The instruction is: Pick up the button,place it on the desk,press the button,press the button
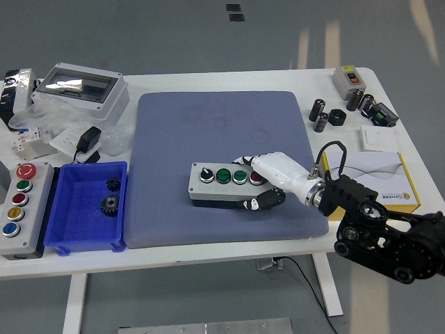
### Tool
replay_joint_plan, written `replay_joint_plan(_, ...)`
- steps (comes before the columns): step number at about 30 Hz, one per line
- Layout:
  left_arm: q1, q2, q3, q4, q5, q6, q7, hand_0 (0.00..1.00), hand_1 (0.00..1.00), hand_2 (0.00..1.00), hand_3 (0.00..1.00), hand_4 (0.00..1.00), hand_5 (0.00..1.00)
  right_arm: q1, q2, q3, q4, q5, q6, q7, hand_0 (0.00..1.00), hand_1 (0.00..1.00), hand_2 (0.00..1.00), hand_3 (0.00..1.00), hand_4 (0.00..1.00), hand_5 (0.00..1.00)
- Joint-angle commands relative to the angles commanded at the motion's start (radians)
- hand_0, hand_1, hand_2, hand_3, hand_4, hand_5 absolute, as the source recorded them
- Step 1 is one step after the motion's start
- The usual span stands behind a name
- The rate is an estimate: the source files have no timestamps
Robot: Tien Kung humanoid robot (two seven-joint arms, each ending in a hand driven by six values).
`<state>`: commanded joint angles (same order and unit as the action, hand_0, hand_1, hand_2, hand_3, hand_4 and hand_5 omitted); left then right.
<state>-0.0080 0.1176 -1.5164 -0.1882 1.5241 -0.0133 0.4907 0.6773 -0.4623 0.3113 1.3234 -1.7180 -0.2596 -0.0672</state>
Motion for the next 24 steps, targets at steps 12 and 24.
replay_joint_plan(12,0.0,0.001,-0.001,-0.001,0.001,-0.002,0.003,0.644,0.633,0.571,0.601,0.606,0.174,-0.008,0.003,0.016,-0.01,0.023,0.012,0.005,0.745,0.701,0.696,0.695,0.32,0.002)
replay_joint_plan(24,-0.002,0.002,0.002,0.0,0.0,-0.002,0.003,0.643,0.633,0.571,0.601,0.605,0.174,0.0,-0.001,0.007,-0.016,0.057,0.018,0.016,0.814,0.749,0.738,0.722,0.388,0.002)
